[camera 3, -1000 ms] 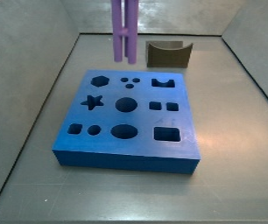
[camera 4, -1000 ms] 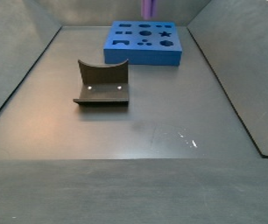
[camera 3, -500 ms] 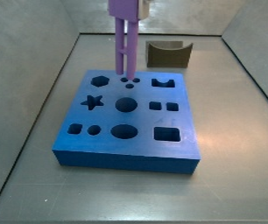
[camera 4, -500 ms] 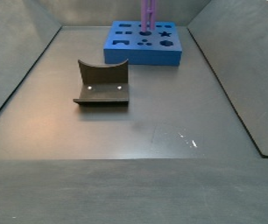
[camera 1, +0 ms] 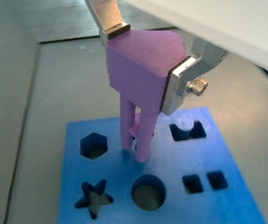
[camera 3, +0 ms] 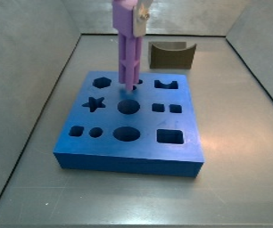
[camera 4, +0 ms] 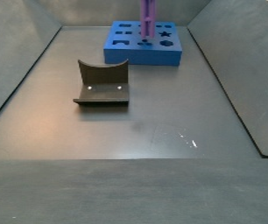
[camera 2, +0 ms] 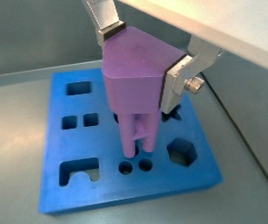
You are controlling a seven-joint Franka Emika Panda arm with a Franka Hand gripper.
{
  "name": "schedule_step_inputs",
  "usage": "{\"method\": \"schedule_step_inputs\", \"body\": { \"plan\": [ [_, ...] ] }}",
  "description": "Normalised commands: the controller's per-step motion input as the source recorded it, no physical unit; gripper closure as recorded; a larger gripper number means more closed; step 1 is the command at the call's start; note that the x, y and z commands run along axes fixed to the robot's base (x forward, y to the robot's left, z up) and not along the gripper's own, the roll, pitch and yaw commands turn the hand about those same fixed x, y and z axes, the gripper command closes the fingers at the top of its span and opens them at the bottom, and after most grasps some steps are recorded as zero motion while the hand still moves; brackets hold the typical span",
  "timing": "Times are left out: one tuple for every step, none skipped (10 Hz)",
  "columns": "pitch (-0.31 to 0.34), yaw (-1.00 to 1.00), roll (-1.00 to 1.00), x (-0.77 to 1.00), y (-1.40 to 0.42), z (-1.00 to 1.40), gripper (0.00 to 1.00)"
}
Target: Insert the 3 prong object.
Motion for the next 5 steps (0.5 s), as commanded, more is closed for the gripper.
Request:
{"method": "schedule_step_inputs", "body": {
  "plan": [
    [-0.017,-1.00,0.01,0.00,0.06,-0.32,1.00],
    [-0.020,-0.95,0.00,0.00,0.11,-0.21,1.00],
    [0.000,-0.43,0.00,0.07,0.30,0.00,1.00],
    [0.000,0.00,0.00,0.00,0.13,0.00,1.00],
    [0.000,0.00,0.06,0.00,0.24,-0.11,1.00]
  ]
}}
